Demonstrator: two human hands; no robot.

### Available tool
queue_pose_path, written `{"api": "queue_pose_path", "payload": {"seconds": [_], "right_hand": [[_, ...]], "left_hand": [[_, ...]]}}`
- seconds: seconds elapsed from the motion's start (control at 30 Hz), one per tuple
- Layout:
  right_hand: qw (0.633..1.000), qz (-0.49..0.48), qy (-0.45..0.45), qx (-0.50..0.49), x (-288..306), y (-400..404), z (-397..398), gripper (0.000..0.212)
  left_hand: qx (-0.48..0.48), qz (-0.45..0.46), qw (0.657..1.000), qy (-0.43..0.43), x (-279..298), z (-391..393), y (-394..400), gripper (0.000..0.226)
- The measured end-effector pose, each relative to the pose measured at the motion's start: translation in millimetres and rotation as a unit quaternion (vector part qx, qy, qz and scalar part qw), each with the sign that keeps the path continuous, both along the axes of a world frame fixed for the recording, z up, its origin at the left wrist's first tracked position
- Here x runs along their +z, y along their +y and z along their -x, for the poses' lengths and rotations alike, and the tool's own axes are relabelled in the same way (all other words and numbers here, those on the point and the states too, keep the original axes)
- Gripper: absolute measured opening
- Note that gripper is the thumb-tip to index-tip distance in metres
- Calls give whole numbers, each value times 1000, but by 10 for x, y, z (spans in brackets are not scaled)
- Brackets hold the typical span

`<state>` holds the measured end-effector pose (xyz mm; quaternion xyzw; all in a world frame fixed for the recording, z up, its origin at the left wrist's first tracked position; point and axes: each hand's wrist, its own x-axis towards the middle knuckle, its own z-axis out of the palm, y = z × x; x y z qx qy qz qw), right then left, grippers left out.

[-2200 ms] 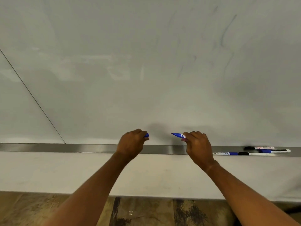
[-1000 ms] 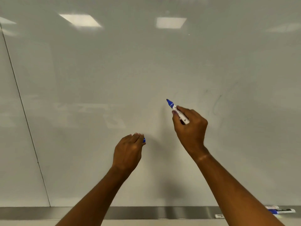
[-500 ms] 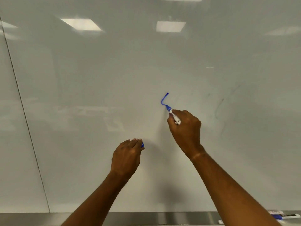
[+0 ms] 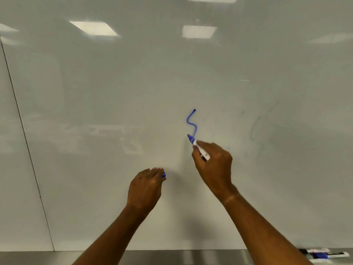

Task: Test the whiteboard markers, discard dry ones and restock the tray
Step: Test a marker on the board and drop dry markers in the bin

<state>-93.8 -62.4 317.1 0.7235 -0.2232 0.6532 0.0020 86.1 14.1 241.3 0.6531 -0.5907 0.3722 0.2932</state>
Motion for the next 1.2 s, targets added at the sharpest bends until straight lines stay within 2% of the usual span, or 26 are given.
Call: {"api": "queue_pose_path", "payload": {"seconds": [0.13,0.23,0.33,0.47,0.63,0.67,0.73,0.8,0.9,0.97,1.03,1.13,1.2], "right_hand": [[999,41,-4,-13,469,-56,-195,19],[998,52,29,-11,526,-97,-336,18],[993,71,97,-11,284,-72,-393,16],[997,21,67,-21,-153,-72,-282,12],[984,-41,171,-8,-561,62,-248,12],[984,-49,169,10,-539,80,-219,11],[995,-49,79,35,-368,56,-126,10],[999,-25,-23,13,-46,-23,-19,13],[994,-3,-99,-40,404,-207,130,14],[994,-4,-91,-52,536,-291,175,17],[998,15,-45,-51,489,-321,205,15],[998,14,-12,-63,169,-320,280,8],[995,1,42,-94,-156,-284,327,8]], "left_hand": [[1,0,1000,5,-4,5,6,35],[4,-4,1000,8,-7,-4,15,34],[9,-11,1000,13,-14,-10,39,35],[13,-11,1000,11,-21,-36,83,34],[16,-23,1000,14,-32,-19,94,34],[15,-21,1000,13,-36,-11,99,34],[10,-13,1000,14,-34,7,115,32],[10,-8,1000,23,-34,16,137,30],[11,-8,1000,26,-60,33,133,31],[10,-15,999,27,-68,54,113,31],[4,-16,999,30,-75,90,90,31],[-7,-18,999,31,-71,139,59,32],[-12,-18,999,34,-80,174,46,31]]}}
